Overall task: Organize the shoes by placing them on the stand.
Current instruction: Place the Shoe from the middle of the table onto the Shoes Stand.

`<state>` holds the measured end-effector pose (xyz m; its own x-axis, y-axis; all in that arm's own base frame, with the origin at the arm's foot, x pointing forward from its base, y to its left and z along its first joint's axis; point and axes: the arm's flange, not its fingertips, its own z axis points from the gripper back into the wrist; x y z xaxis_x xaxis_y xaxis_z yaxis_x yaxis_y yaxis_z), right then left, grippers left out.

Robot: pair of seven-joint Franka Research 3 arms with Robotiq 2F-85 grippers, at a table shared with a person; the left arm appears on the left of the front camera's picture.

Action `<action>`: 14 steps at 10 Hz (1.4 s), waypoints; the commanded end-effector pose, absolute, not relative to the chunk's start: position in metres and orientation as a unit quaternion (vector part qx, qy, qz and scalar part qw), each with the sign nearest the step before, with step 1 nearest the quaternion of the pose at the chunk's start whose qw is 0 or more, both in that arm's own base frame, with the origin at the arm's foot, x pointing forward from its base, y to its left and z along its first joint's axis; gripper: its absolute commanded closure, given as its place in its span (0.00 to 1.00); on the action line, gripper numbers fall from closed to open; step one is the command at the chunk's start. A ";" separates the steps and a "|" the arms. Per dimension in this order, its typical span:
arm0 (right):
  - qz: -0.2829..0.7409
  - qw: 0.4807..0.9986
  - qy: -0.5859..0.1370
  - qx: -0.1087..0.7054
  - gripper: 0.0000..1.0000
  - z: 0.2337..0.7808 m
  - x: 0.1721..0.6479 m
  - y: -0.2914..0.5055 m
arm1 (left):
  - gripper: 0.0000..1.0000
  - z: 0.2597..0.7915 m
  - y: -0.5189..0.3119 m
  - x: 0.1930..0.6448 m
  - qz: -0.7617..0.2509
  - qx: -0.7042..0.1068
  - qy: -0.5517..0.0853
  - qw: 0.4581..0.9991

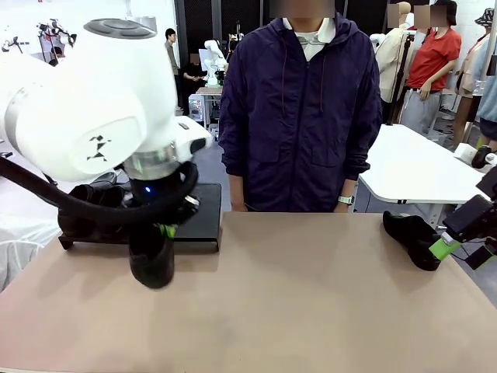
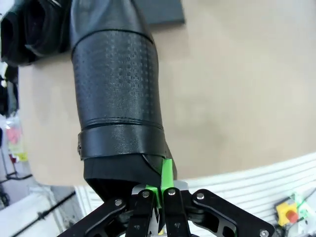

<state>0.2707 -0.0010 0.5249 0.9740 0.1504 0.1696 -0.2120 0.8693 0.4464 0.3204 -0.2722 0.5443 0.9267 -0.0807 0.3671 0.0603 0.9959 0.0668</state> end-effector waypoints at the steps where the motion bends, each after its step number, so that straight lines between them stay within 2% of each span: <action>1: 0.097 0.963 -0.065 0.242 0.00 0.525 0.271 -0.002 | 1.00 0.540 -0.234 0.385 -0.118 0.036 -0.248 0.961; 2: 0.097 0.963 -0.065 0.242 0.00 0.525 0.271 -0.002 | 1.00 0.528 -0.212 0.417 -0.131 0.074 -0.262 0.953; 5: 0.097 0.963 -0.065 0.242 0.00 0.525 0.271 -0.002 | 1.00 0.503 -0.155 0.492 -0.180 0.075 -0.294 0.936; 7: 0.097 0.963 -0.065 0.242 0.00 0.525 0.271 -0.002 | 1.00 0.510 -0.165 0.504 -0.165 0.051 -0.313 0.934; 8: 0.097 0.963 -0.065 0.242 0.00 0.525 0.271 -0.002 | 1.00 0.518 -0.171 0.500 -0.153 0.004 -0.310 0.938; 9: 0.097 0.963 -0.065 0.242 0.00 0.525 0.271 -0.002 | 1.00 0.492 -0.148 0.506 -0.173 0.068 -0.293 0.938; 14: 0.097 0.963 -0.065 0.242 0.00 0.525 0.271 -0.002 | 1.00 0.485 -0.150 0.507 -0.167 0.056 -0.285 0.942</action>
<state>0.2707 -0.0012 0.5249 0.9741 0.1498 0.1695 -0.2114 0.8694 0.4466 0.5074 -0.1488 0.4834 0.7844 -0.3459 0.5148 0.2820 0.9382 0.2006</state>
